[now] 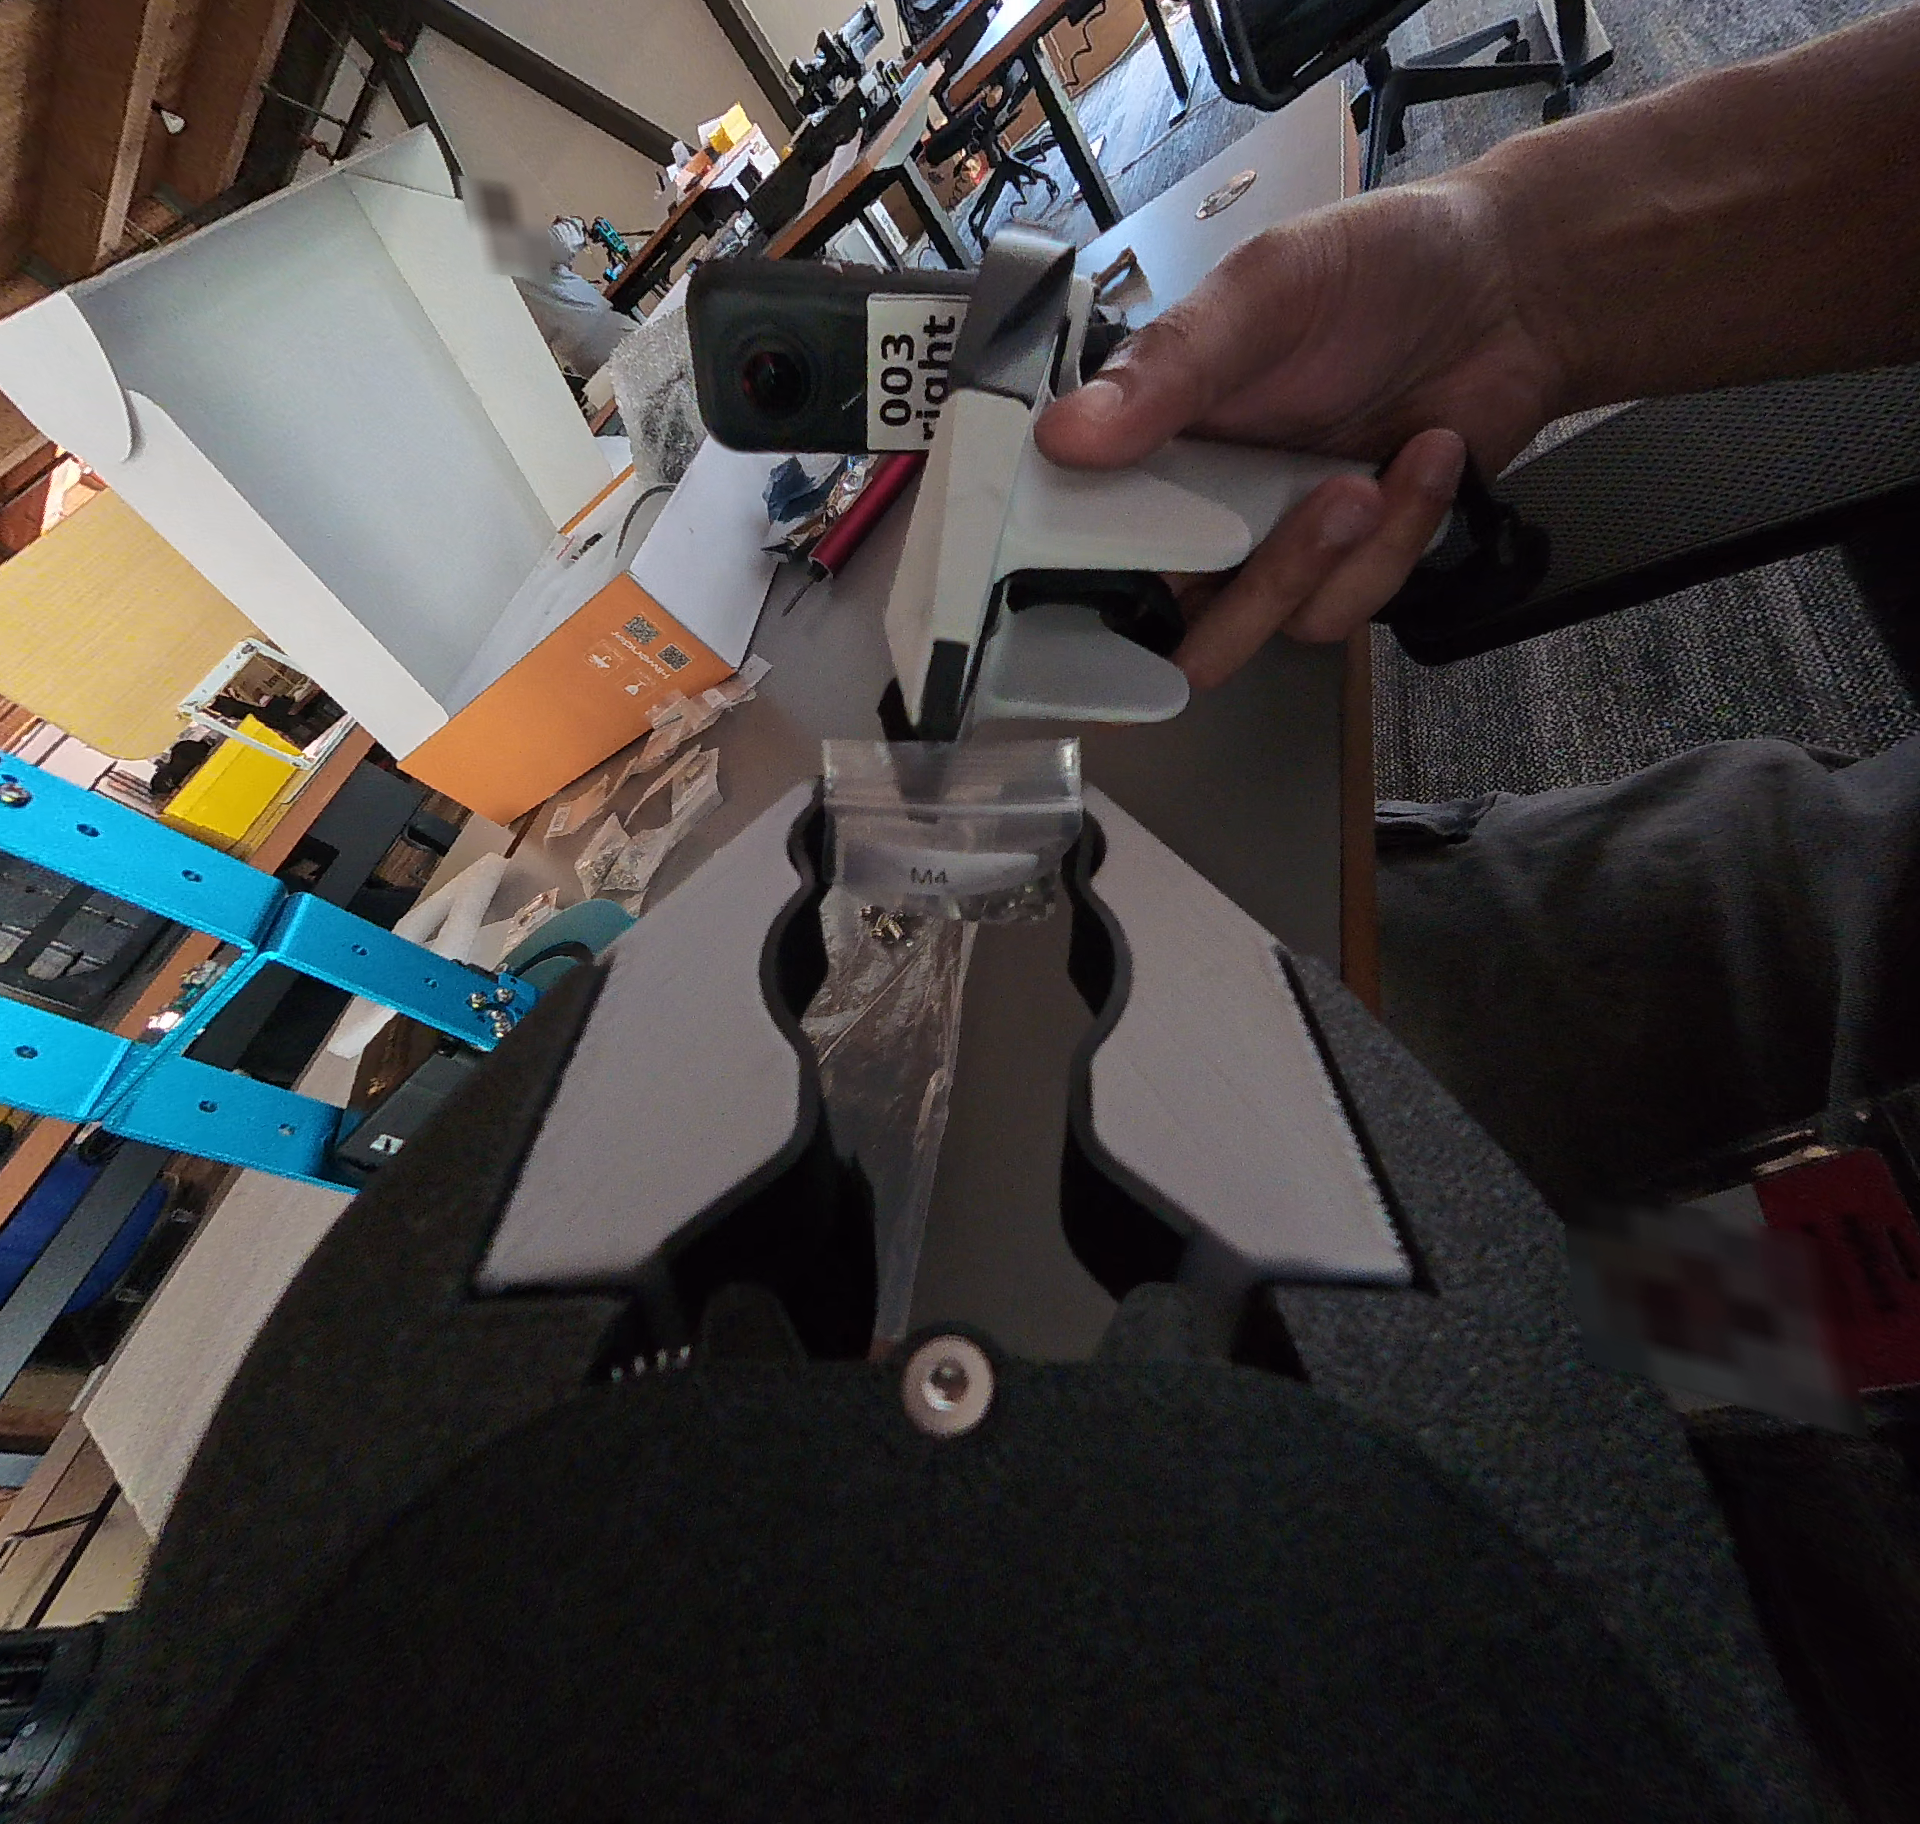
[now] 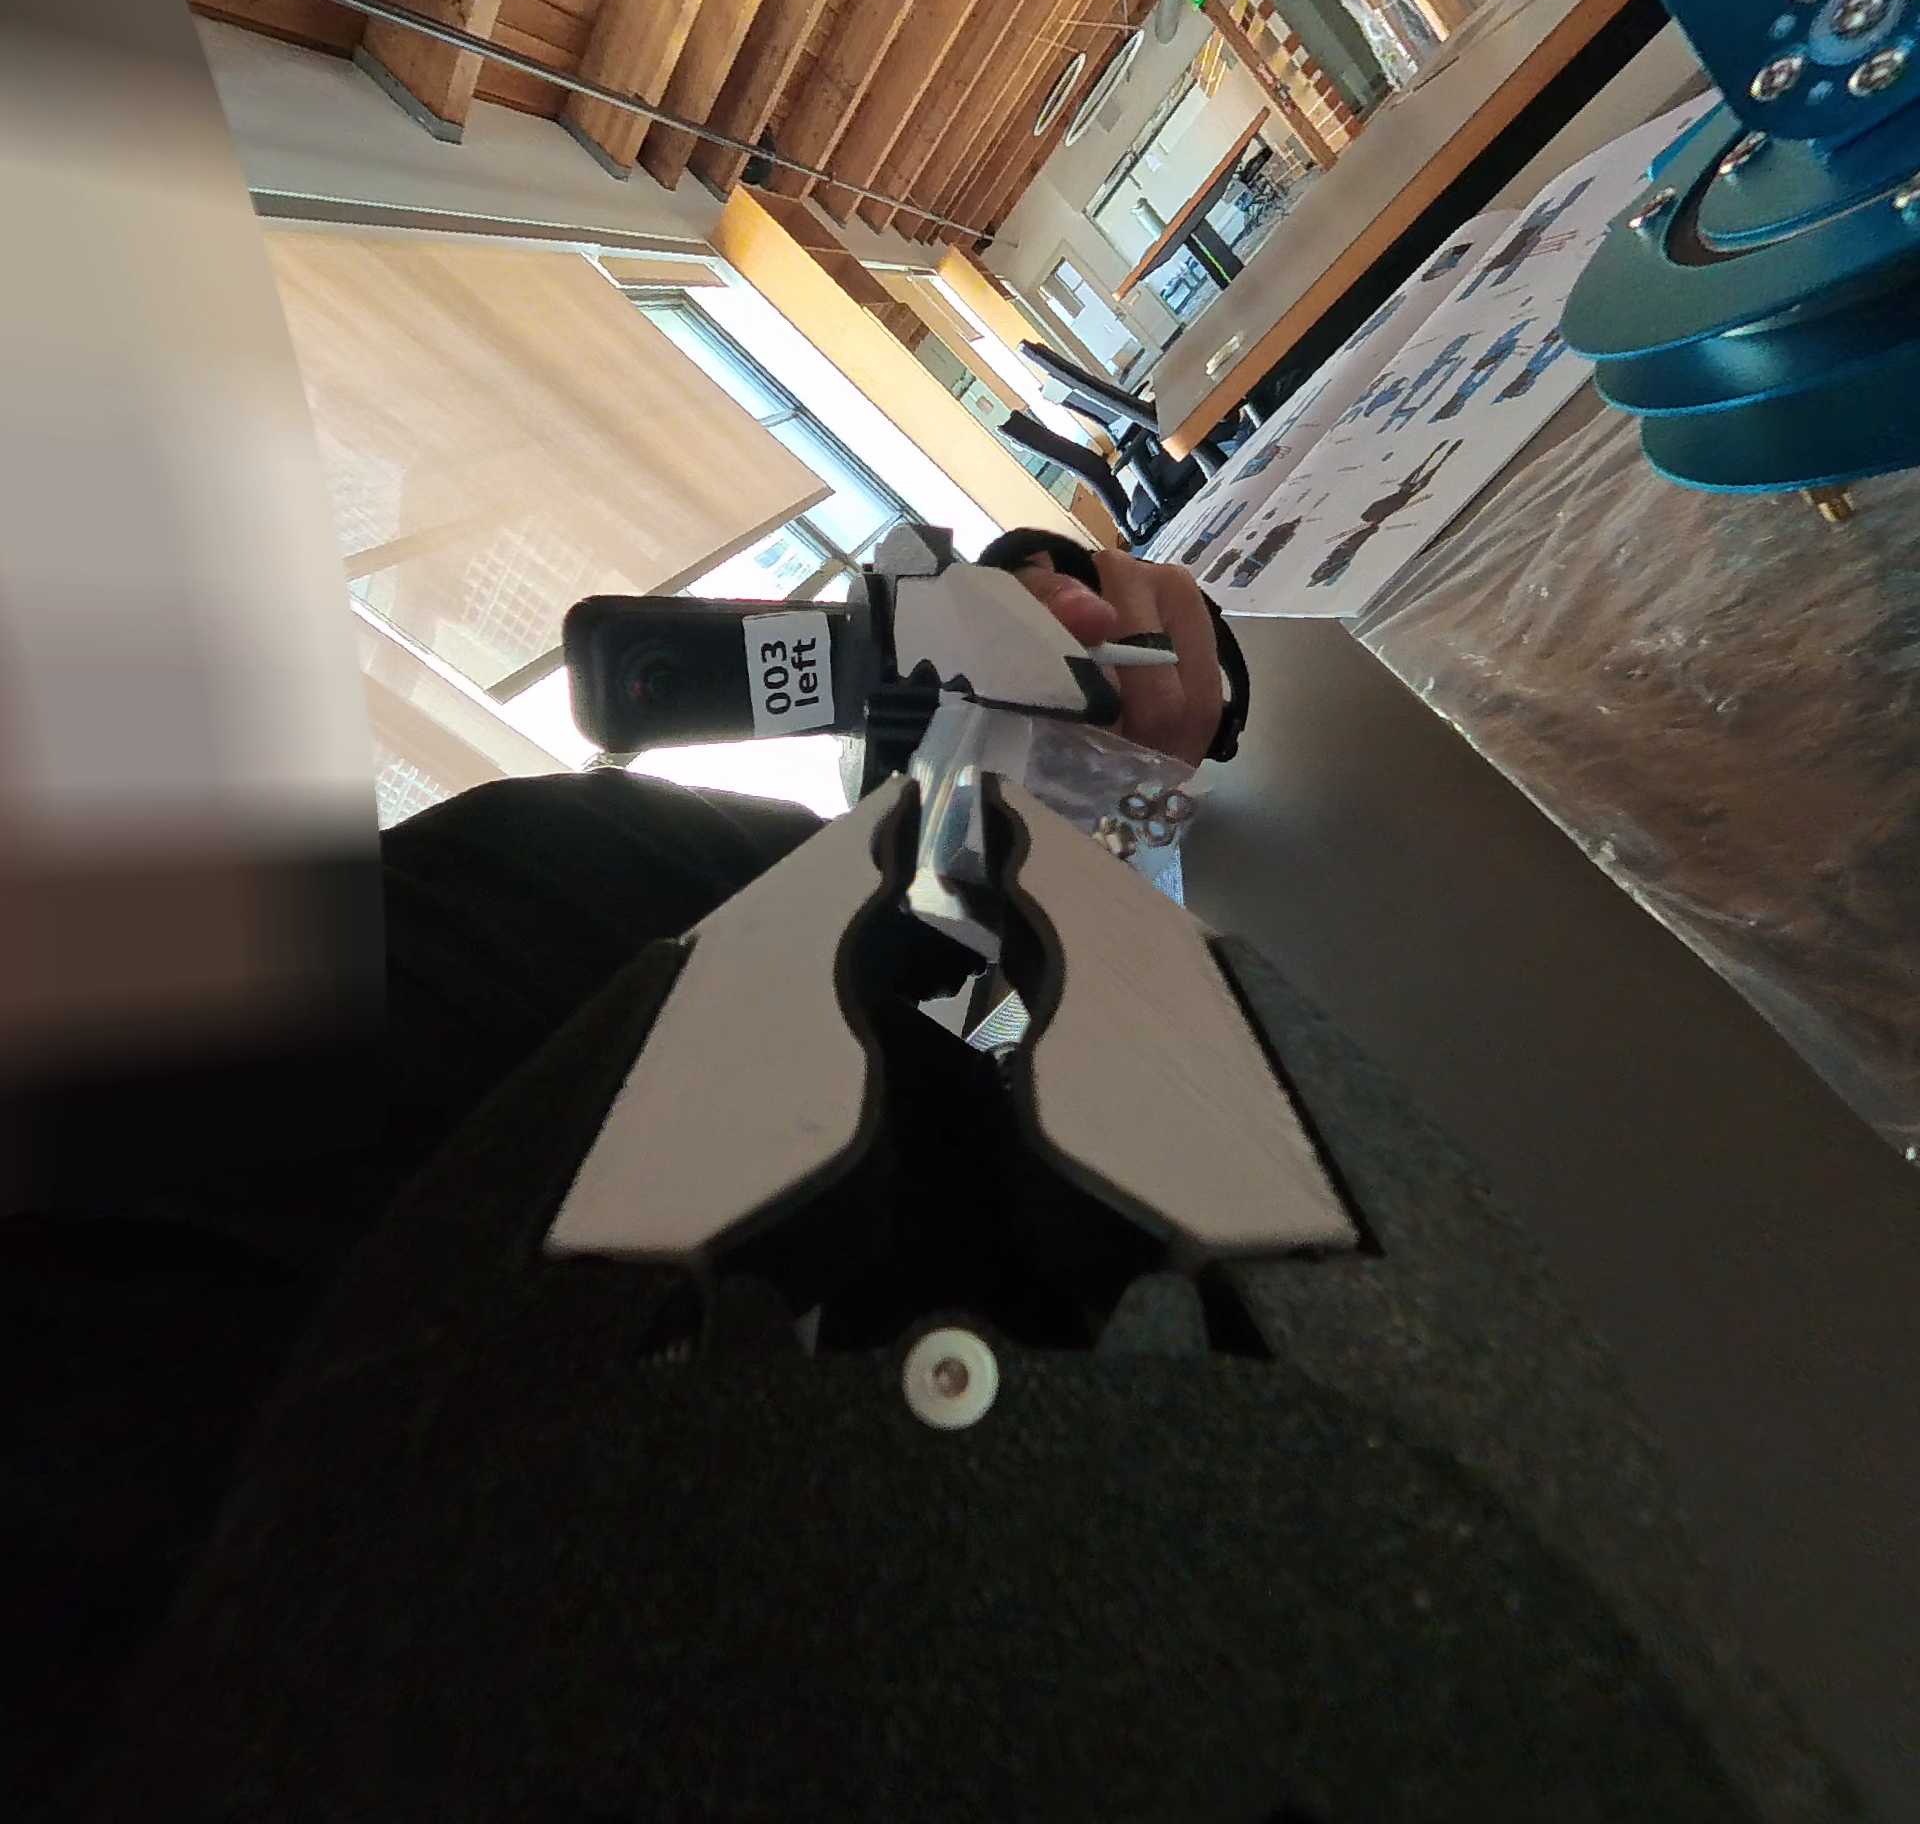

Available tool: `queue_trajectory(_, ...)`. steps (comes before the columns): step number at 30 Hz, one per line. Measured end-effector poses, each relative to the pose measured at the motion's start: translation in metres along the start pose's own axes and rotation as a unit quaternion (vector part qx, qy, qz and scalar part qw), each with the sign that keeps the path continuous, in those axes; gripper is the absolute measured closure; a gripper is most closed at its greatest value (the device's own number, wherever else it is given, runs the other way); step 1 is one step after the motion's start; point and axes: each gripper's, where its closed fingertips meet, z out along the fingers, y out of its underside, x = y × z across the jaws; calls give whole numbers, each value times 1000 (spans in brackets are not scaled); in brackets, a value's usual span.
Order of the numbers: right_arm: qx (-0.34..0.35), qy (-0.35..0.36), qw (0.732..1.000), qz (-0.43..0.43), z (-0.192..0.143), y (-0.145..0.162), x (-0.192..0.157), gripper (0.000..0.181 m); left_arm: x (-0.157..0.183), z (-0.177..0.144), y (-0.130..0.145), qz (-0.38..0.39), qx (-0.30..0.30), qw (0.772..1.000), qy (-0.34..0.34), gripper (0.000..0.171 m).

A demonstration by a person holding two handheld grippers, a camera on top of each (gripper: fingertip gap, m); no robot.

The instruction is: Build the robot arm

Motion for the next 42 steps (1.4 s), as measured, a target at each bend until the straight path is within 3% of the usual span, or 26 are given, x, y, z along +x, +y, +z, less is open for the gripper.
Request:
queue_trajectory(33, -2, 21, 1000, -2, 1, 3, 3, 167, 3, 4, 5, 24, -21, 999, 0, 128)
queue_trajectory(42, 3, -8, 1000, 14, -1, 2, -3, 176, 3, 4, 2, 22, -16, 1000, 0, 128)
